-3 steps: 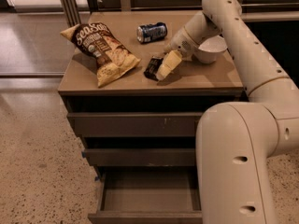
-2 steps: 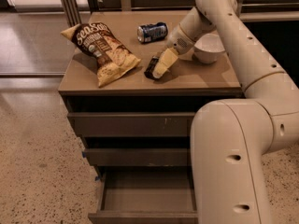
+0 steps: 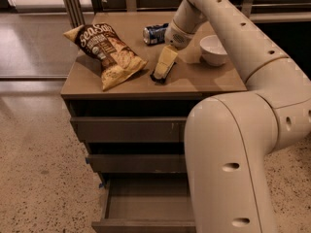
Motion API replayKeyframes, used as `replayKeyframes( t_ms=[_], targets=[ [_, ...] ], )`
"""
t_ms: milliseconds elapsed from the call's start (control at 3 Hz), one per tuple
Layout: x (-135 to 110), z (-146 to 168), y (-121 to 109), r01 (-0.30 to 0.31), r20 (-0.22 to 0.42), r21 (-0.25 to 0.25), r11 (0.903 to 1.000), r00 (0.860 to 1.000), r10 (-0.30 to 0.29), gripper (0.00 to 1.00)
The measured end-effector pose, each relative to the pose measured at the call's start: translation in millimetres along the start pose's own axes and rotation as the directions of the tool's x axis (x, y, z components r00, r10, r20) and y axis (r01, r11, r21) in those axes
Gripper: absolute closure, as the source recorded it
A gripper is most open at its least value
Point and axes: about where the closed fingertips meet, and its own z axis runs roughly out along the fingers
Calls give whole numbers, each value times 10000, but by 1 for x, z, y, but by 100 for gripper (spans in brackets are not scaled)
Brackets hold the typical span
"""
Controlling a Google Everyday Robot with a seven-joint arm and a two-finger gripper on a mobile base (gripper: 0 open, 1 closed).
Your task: Place rxbar chocolate into bottom drawer
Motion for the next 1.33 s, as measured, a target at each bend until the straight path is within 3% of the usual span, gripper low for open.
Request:
replayKeyframes(
  t_ms=[667,1333],
  targets=[
    [17,7,-2,-695,509,-328,9970,9962,711,0],
    [25,10,1,-763,1462,-679,9948,9855,856,0]
  ],
)
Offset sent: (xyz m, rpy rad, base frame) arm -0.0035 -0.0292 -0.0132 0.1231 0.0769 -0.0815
